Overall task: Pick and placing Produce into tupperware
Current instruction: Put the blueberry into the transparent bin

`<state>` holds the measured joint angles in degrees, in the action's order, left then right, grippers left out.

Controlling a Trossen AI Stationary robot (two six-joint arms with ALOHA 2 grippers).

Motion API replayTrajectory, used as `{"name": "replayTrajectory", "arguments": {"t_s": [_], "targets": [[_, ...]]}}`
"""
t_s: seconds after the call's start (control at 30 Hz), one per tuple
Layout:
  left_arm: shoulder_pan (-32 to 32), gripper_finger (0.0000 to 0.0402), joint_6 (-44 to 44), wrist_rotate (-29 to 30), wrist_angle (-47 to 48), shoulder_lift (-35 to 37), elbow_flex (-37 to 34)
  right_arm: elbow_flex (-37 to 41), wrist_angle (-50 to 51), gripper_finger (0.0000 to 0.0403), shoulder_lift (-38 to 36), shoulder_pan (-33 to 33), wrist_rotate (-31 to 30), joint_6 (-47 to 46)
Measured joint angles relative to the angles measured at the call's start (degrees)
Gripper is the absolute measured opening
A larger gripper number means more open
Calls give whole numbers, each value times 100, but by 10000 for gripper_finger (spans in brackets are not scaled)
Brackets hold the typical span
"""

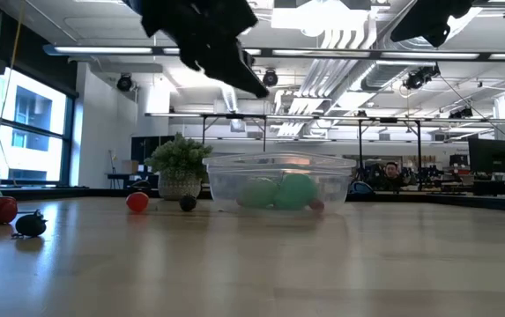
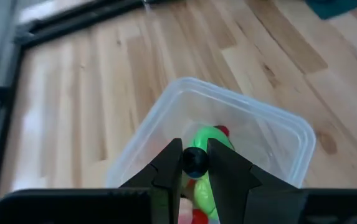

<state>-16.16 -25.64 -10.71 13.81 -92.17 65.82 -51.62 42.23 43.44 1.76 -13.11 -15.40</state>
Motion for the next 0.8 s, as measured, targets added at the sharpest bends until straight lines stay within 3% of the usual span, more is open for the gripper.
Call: {"name": "replayTrajectory", "arguments": {"t_s": [0.33,0.8], "targets": [[4,60,-180,-24,282,-1221,442,0,2,25,0,0,-2,1],[2,60,-310,130,314,-1582,442,0,1,25,-1,0,-1,1]]}}
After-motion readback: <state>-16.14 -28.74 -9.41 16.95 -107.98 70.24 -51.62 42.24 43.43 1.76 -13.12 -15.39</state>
